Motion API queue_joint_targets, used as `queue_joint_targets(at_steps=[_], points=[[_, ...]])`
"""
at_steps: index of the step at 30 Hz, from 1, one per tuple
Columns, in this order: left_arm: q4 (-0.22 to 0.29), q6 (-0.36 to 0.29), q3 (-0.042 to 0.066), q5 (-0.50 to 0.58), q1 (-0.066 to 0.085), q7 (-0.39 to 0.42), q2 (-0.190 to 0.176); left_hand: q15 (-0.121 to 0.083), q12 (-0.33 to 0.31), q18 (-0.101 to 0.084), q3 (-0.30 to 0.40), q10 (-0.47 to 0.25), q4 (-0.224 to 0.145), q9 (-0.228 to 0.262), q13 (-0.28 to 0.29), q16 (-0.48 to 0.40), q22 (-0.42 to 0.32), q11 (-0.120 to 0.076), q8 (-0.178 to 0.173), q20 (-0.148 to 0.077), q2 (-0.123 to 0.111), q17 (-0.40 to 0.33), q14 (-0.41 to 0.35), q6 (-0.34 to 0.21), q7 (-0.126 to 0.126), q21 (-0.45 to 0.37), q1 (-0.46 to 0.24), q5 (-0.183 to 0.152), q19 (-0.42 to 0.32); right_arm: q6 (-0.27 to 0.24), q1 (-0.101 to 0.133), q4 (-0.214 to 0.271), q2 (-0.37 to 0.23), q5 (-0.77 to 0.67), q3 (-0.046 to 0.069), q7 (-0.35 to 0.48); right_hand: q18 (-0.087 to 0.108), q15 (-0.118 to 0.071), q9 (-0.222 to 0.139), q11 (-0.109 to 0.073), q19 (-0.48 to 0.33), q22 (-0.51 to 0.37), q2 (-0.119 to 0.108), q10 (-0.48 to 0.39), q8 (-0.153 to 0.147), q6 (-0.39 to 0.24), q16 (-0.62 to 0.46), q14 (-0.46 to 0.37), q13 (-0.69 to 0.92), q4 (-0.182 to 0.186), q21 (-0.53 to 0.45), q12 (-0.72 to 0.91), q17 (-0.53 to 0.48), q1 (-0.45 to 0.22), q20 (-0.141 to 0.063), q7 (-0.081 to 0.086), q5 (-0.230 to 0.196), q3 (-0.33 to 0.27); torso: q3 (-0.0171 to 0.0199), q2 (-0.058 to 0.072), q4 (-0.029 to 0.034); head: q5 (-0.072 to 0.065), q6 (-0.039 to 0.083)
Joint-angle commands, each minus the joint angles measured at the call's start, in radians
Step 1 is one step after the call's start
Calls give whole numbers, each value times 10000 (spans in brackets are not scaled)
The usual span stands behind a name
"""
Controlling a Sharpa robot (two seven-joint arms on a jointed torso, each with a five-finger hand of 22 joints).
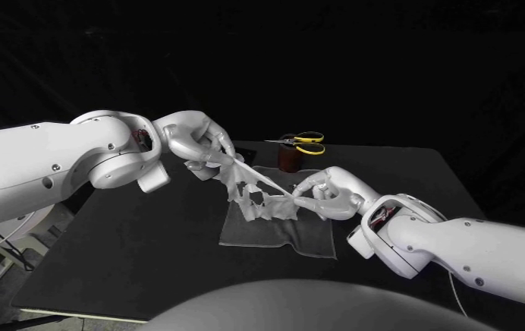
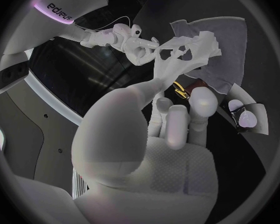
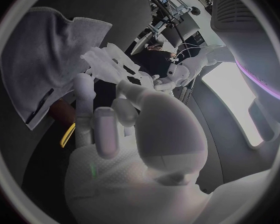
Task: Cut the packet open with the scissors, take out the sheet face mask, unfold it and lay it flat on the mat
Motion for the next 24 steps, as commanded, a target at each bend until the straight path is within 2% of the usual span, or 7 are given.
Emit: queue_joint_targets(at_steps=[1,4,7,9,14,22,24], points=[[126,452,-6,-330,-200,-229,-126,-11,-12,-110,67,53,16,804,34,28,31,-27,45,-1,67,24,58,43,21,56,-7,36,101,87,-220,48,-88,28,-28,12,93,-40,587,-17,75,13,64,53,623,83,-7,174,9,-2,-68,-41,50,0,-9,-11,23,36,-13,-48,31,-28,3],[102,525,-21,-430,-494,-260,-121,-11,-12,-110,67,53,16,804,34,28,31,-27,45,-1,67,24,58,43,21,56,-7,36,101,76,-454,2,-134,35,-45,-51,93,-40,587,-17,75,13,64,53,623,83,-7,174,9,-2,-68,-41,50,0,-9,-11,23,36,-26,-7,22,-79,3],[-146,552,-228,-525,-724,-249,120,-11,-12,-110,67,53,16,804,34,28,31,-27,45,-1,67,24,58,43,21,56,-7,36,101,80,-651,-176,-106,46,-54,-141,90,-41,589,-19,83,20,54,56,626,83,-11,175,7,-5,-48,-47,48,-8,-10,-12,23,38,-51,47,41,-123,3],[-541,617,-357,-718,-856,-241,499,-13,-21,-106,68,27,21,809,-9,29,19,-30,47,-1,66,42,69,47,16,39,-14,36,92,107,-776,-387,-14,74,-59,-247,90,-41,589,-19,83,20,54,56,626,83,-11,175,7,-5,-48,-47,48,-8,-10,-12,23,38,-60,69,43,-116,3],[-1310,722,-489,-1313,-1192,-242,1250,-14,-33,-104,68,-6,24,811,-57,25,12,-31,45,-2,61,17,57,41,17,31,-20,35,87,112,-1079,-723,196,114,-68,-445,99,-42,590,-19,66,3,49,56,628,84,-13,176,-1,-6,-110,-56,46,-14,-10,-13,23,40,-81,168,-16,-113,3],[-2366,672,-537,-1592,-1357,-264,2274,-15,-58,-103,70,-67,30,815,-138,24,10,-32,38,-2,54,22,60,26,19,28,-30,35,88,-77,-1240,-1270,540,312,-67,-695,106,-43,591,-20,57,-7,51,52,629,83,-26,170,-16,-5,-147,-71,26,-18,-11,-14,23,46,-44,261,-49,-162,3],[-2578,634,-538,-1610,-1366,-275,2469,-15,-68,-102,71,-95,31,816,-174,24,6,-32,34,-3,52,33,66,18,20,22,-33,34,84,-80,-1241,-1401,633,358,-66,-744,109,-44,592,-21,51,-13,52,55,629,82,-32,167,-11,-6,-168,-69,17,-20,-12,-14,23,50,-51,256,-53,-183,3]])
